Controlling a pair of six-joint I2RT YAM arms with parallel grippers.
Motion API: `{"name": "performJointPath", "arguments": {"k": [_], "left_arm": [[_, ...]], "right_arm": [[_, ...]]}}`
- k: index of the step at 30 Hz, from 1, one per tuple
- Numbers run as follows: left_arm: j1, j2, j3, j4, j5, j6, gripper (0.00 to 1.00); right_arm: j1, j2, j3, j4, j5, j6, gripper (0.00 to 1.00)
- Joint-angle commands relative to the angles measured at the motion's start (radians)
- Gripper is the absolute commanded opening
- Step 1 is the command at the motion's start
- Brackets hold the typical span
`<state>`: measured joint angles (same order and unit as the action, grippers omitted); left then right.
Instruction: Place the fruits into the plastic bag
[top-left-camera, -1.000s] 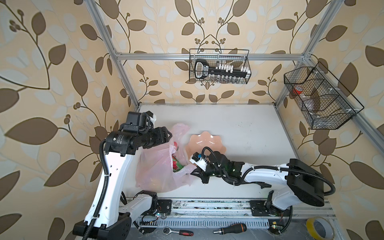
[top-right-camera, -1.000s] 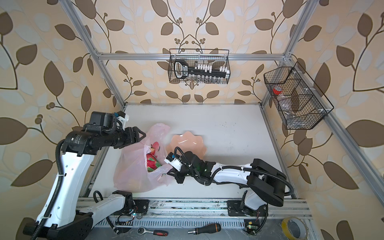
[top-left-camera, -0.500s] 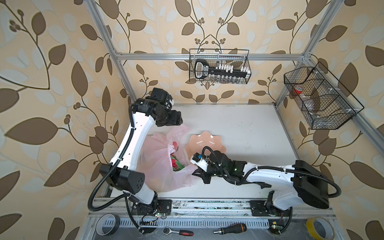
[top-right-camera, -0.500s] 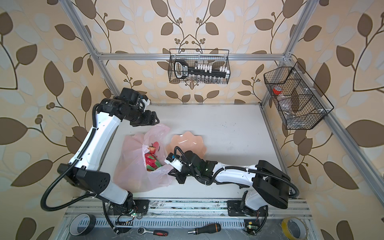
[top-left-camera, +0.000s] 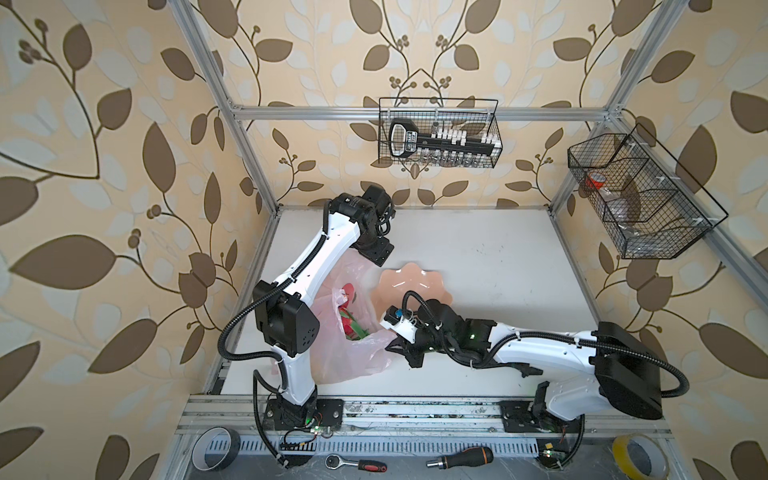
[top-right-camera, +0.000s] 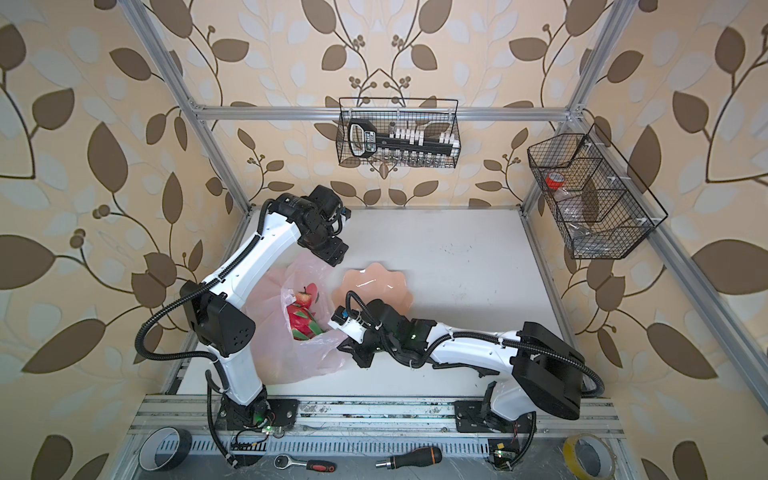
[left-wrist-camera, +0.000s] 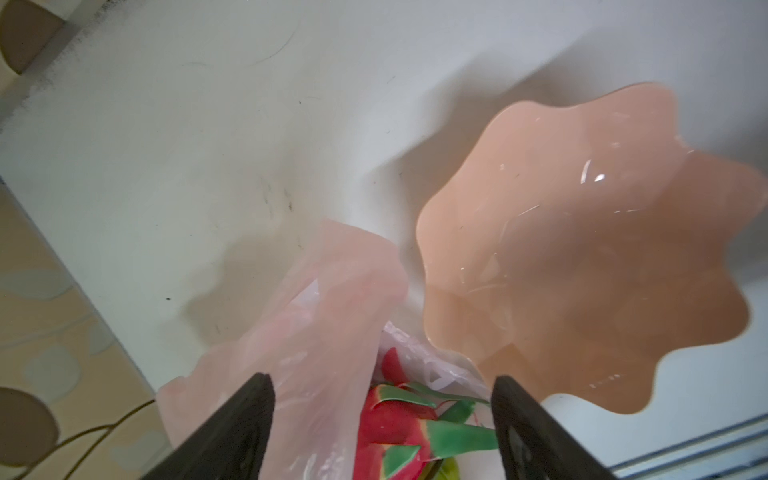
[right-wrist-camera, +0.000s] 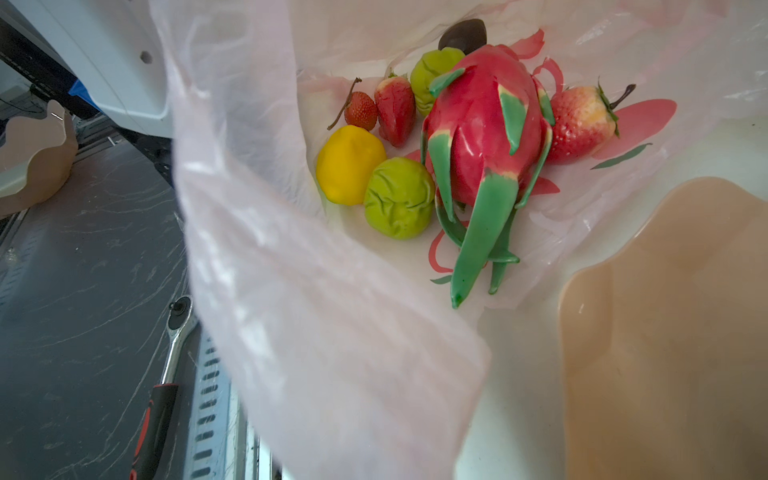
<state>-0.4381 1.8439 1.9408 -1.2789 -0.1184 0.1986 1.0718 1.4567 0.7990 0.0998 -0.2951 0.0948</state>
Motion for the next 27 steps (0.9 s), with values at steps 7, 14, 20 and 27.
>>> {"name": "performJointPath", "arguments": {"k": [7,14,20,27], "left_arm": [[-0.004,-0.008,-0.095,0.084,-0.159,0.100,0.85],[-0.004,0.007,-0.167,0.094,-0.193,0.083,0.70],[-0.004,-0.008,-0.172,0.137,-0.246,0.075,0.28],[0.030,-0.063,-0.171,0.186,-0.312,0.061,0.00]], "right_arm": [[0.009,-0.011,0.039,-0.056,-0.011,-0.035,0.00],[0.009,0.002,0.060,-0.073,-0.006,-0.042,0.00],[0.009,-0.004,0.066,-0.080,0.007,-0.042,0.00],[0.009,-0.045,0.084,-0.083,0.047,-0.026,0.00]]}}
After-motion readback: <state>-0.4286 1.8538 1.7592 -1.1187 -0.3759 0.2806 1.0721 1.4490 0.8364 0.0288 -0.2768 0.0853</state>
